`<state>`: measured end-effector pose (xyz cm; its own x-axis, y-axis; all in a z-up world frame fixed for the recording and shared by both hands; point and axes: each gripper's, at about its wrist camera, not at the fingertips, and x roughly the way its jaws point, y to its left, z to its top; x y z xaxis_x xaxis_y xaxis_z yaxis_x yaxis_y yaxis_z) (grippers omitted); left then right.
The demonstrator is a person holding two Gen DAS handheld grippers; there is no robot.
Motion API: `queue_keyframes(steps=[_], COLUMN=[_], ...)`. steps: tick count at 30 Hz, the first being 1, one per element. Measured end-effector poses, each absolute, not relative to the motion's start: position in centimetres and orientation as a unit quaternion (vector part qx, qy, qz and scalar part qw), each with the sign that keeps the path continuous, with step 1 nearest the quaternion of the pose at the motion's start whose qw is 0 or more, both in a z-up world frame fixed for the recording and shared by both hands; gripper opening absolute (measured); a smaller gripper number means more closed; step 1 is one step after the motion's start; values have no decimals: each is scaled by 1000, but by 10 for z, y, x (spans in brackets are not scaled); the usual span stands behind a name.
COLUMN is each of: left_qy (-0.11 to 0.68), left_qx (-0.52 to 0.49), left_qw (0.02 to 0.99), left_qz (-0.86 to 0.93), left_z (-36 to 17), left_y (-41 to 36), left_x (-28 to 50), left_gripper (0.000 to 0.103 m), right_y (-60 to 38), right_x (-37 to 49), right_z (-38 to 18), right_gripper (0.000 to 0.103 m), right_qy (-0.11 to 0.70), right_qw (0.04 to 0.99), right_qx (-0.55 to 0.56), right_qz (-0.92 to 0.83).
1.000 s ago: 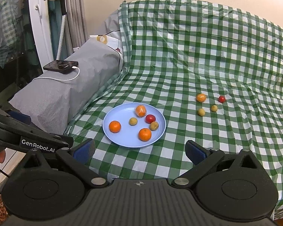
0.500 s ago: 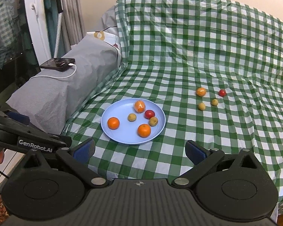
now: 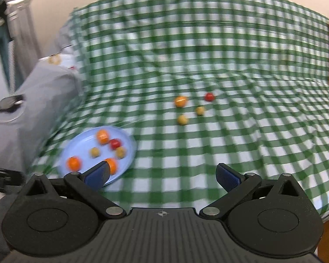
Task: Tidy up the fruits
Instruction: 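Grasp a yellow plum with the left gripper while the right grasps another yellow plum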
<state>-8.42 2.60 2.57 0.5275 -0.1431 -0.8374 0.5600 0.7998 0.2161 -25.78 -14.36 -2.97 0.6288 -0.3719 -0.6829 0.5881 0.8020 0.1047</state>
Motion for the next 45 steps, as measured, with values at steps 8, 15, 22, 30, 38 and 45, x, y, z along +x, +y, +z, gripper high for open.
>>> queue_keyframes(steps=[8,15,22,30,38,45], left_qy=[455,412,419,430,422,414], left_qx=[256,310,353,331,332,324], left_qw=[817,801,755,743,731,735], left_qz=[-243,-304,-361,-392,-422,-428], left_z=[-1,-57,-125,-150,-156,-153], left_y=[-78,-193,-279,-299,-325,-321], left_x=[-45,-12,32,49,33,14], left_gripper=[103,103,103,103,69,30], right_y=[-234,-328,-376,-380,-422,-415], right_x=[-226,-155,-87,-79,-103,-107], right_z=[-82,-148,-189,-208,-218,-216], right_gripper=[102,102,102,50,50,46], right_qy=[325,348,349,352,328,341], right_qw=[874,878,905,897,887,878], right_qx=[143,123,115,54,116,122], right_qz=[-331,-305,-214,-263,-302,-313])
